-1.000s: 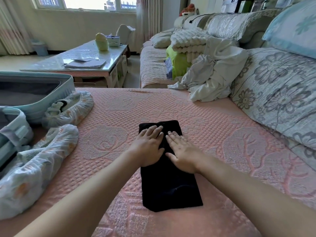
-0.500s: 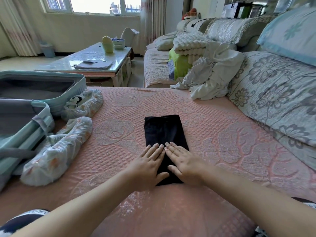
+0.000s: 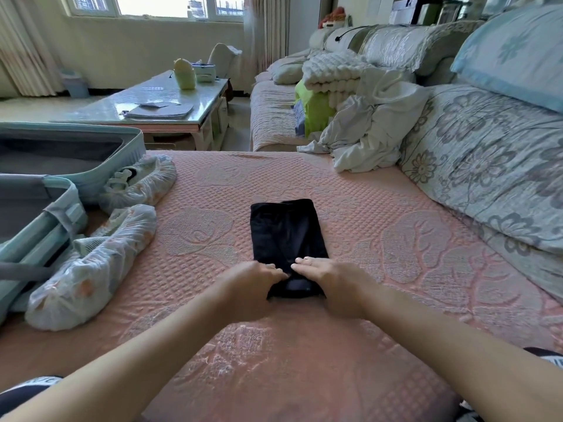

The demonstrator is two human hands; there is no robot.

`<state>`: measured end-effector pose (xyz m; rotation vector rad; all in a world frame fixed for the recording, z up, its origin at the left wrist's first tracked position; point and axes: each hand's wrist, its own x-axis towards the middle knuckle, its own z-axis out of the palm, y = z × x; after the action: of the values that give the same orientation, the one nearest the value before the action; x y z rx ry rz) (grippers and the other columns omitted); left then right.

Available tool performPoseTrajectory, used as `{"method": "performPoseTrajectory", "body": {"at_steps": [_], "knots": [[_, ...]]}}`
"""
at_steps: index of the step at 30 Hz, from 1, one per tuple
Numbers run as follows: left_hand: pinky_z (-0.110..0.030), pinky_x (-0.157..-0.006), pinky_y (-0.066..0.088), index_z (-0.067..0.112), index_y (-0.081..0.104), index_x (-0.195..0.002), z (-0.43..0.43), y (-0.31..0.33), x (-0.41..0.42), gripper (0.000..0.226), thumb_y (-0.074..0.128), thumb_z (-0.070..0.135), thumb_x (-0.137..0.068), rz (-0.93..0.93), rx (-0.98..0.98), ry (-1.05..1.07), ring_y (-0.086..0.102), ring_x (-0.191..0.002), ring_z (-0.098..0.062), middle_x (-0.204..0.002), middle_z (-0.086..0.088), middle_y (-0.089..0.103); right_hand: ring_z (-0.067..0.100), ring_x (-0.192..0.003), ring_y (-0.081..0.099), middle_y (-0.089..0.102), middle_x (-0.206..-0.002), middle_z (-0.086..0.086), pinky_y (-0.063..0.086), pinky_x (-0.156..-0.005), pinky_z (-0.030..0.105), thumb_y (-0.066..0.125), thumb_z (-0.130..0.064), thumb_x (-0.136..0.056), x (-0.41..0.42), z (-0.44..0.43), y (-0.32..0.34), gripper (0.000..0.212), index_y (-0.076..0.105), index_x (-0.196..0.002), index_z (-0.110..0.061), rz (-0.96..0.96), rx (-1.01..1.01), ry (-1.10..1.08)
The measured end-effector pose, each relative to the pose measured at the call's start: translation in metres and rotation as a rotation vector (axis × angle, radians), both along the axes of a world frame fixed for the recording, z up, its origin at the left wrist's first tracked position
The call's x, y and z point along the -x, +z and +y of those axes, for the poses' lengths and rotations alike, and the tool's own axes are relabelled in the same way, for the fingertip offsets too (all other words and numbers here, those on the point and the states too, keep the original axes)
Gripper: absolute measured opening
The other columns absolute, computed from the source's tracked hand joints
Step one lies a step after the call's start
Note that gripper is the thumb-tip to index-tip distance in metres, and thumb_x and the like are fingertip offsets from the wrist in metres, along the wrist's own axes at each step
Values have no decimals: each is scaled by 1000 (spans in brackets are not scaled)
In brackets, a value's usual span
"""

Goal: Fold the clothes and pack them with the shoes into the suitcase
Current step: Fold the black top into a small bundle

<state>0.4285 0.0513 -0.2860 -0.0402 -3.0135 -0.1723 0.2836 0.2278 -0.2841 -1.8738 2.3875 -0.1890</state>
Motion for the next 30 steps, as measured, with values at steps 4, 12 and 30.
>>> {"method": "performPoseTrajectory", "body": {"at_steps": [4, 12, 30], "knots": [[-25, -54, 44, 27, 70, -91, -19, 15, 7, 16, 62, 23, -78, 254, -450, 308, 57, -59, -5, -69, 9, 65, 8, -86, 68, 74, -94, -8, 50, -74, 23, 64, -17, -73, 23, -13, 12, 41, 74, -111, -27, -309, 346, -196], [-22, -85, 47, 19, 52, -126, -42, 9, 62, 42, 68, 30, -89, 486, -405, 632, 56, -101, -14, -114, 3, 54, 14, -89, 65, 70, -95, -2, 42, -67, 18, 67, -30, -93, 62, -63, 3, 17, 67, -107, -20, -463, 605, -606], [-23, -121, -8, 19, 14, -158, -61, -16, 85, 89, 44, 68, -91, -93, -23, 88, -4, -151, -6, -165, 5, 7, 24, -130, 55, 61, -138, 8, 36, -113, 31, 47, -15, -98, 79, -74, -23, 39, 64, -132, -9, -46, 314, -170]]}}
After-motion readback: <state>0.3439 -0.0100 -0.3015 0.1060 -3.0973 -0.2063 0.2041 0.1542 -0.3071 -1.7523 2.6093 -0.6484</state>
